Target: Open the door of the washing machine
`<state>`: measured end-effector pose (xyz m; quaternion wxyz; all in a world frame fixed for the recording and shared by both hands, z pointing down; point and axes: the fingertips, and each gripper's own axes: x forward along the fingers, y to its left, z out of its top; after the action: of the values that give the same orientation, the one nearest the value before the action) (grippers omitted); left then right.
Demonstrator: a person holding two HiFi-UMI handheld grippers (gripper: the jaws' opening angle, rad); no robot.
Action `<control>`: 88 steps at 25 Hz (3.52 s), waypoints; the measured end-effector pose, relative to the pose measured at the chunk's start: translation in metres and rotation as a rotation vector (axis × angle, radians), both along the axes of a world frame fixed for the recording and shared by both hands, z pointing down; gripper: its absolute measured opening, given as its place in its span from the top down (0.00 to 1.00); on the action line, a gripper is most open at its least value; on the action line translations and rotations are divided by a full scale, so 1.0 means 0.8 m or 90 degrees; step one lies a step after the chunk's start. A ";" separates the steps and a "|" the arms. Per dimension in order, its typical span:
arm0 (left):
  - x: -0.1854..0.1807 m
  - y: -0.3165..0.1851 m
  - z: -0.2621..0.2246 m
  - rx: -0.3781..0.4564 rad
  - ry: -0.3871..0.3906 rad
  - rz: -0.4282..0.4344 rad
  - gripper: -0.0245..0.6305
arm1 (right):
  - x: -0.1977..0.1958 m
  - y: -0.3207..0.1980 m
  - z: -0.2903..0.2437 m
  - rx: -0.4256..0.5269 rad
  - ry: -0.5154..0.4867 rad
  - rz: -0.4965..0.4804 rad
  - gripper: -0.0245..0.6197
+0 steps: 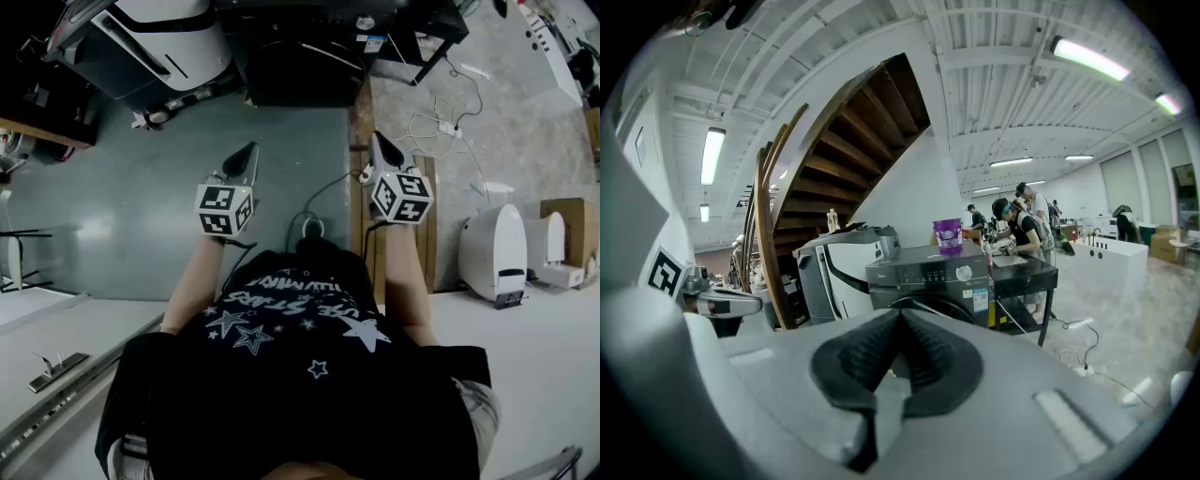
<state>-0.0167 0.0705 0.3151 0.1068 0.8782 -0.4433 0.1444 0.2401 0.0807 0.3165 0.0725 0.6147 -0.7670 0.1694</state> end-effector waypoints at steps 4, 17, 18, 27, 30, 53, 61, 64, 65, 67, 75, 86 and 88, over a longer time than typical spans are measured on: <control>-0.011 0.008 0.005 0.002 0.007 0.002 0.95 | -0.013 0.009 0.006 -0.001 0.002 0.004 0.96; -0.033 0.007 0.040 -0.026 0.015 -0.015 0.95 | -0.020 0.005 0.038 -0.024 0.001 0.018 0.96; -0.031 0.001 0.044 -0.029 0.014 -0.019 0.95 | -0.016 0.000 0.040 -0.024 -0.001 0.016 0.96; 0.010 -0.067 0.028 -0.008 -0.007 -0.052 0.95 | 0.045 -0.078 0.051 -0.029 -0.069 -0.017 0.64; 0.012 -0.081 0.029 -0.011 -0.015 -0.068 0.95 | 0.057 -0.098 0.059 -0.035 -0.055 -0.024 0.60; 0.068 -0.317 0.123 -0.094 -0.040 0.009 0.95 | 0.077 -0.291 0.165 -0.163 0.003 -0.004 0.58; 0.095 -0.419 0.172 -0.137 -0.058 0.072 0.95 | 0.084 -0.389 0.222 -0.214 0.071 -0.002 0.58; 0.104 -0.439 0.190 -0.153 -0.066 0.090 0.95 | 0.094 -0.408 0.243 -0.241 0.103 -0.003 0.58; 0.108 -0.445 0.197 -0.158 -0.070 0.097 0.95 | 0.098 -0.415 0.250 -0.248 0.116 -0.002 0.58; 0.113 -0.458 0.213 -0.170 -0.078 0.111 0.95 | 0.106 -0.433 0.265 -0.256 0.140 0.000 0.58; 0.120 -0.487 0.269 -0.211 -0.093 0.136 0.95 | 0.125 -0.485 0.331 -0.283 0.220 -0.029 0.58; 0.132 -0.484 0.304 -0.222 -0.099 0.123 0.95 | 0.128 -0.522 0.399 -0.287 0.340 -0.174 0.58; 0.131 -0.481 0.307 -0.222 -0.096 0.110 0.95 | 0.125 -0.526 0.405 -0.279 0.355 -0.200 0.60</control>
<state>0.0884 -0.3145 0.5608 0.2111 0.8677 -0.3415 0.2930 0.3399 -0.3400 0.6409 0.4326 0.4820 -0.7485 0.1425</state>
